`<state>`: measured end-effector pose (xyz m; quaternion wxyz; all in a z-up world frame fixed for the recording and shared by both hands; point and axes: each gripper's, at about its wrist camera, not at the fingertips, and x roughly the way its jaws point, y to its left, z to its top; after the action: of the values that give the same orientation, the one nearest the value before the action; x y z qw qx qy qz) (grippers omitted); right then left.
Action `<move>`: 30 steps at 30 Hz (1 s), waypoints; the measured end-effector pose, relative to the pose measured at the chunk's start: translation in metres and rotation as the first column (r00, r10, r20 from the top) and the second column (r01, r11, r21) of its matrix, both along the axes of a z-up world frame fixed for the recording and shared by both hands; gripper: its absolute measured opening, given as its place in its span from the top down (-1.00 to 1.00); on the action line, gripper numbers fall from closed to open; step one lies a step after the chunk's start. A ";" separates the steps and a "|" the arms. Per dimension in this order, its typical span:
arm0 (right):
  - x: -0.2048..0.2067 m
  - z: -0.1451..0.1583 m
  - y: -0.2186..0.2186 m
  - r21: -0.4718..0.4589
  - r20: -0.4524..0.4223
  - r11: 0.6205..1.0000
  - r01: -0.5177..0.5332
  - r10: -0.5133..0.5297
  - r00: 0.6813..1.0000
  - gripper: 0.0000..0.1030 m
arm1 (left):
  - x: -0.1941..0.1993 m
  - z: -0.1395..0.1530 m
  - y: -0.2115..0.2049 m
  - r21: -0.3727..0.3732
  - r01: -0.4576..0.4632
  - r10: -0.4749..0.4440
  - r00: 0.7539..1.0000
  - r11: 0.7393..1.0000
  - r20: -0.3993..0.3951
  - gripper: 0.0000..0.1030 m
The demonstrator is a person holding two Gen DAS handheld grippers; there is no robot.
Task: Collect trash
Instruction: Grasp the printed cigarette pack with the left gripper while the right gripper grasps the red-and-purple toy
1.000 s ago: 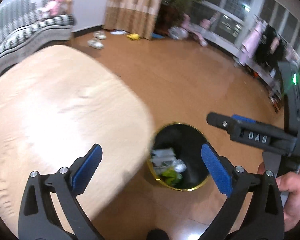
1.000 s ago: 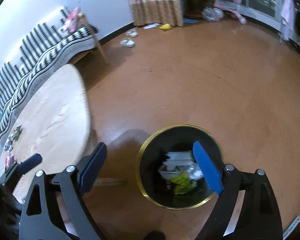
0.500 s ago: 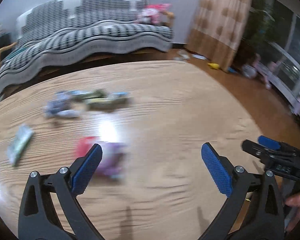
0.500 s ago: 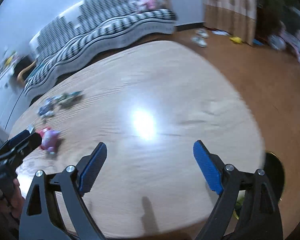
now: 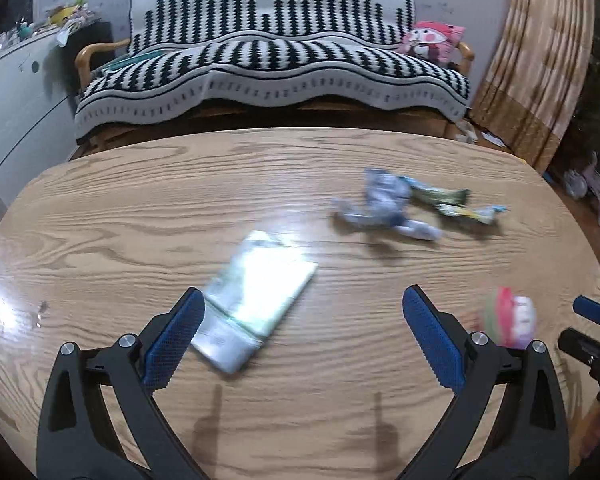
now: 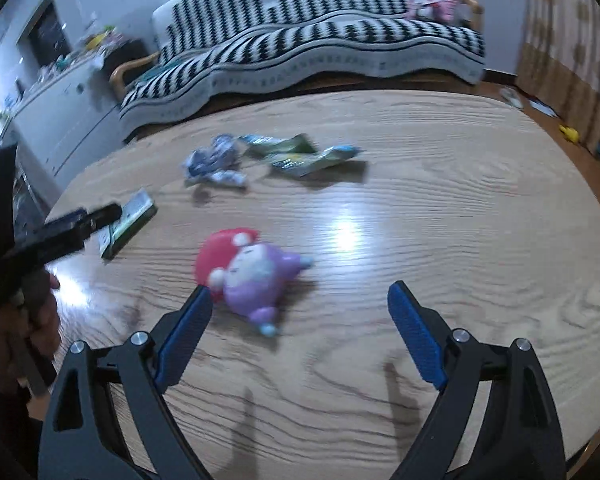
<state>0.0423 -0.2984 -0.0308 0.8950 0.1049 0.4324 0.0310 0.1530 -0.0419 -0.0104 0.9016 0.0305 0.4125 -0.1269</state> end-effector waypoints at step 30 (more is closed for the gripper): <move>0.042 -0.037 0.041 -0.041 -0.077 0.997 -0.059 0.056 0.995 -0.37 | 0.029 -0.048 0.001 0.111 0.056 -0.049 0.996 0.992 -0.071 -0.20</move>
<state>0.0847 -0.2570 -0.0681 0.8787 0.0741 0.4697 0.0433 0.1824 -0.0413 -0.0588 0.8802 0.0882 0.4484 -0.1279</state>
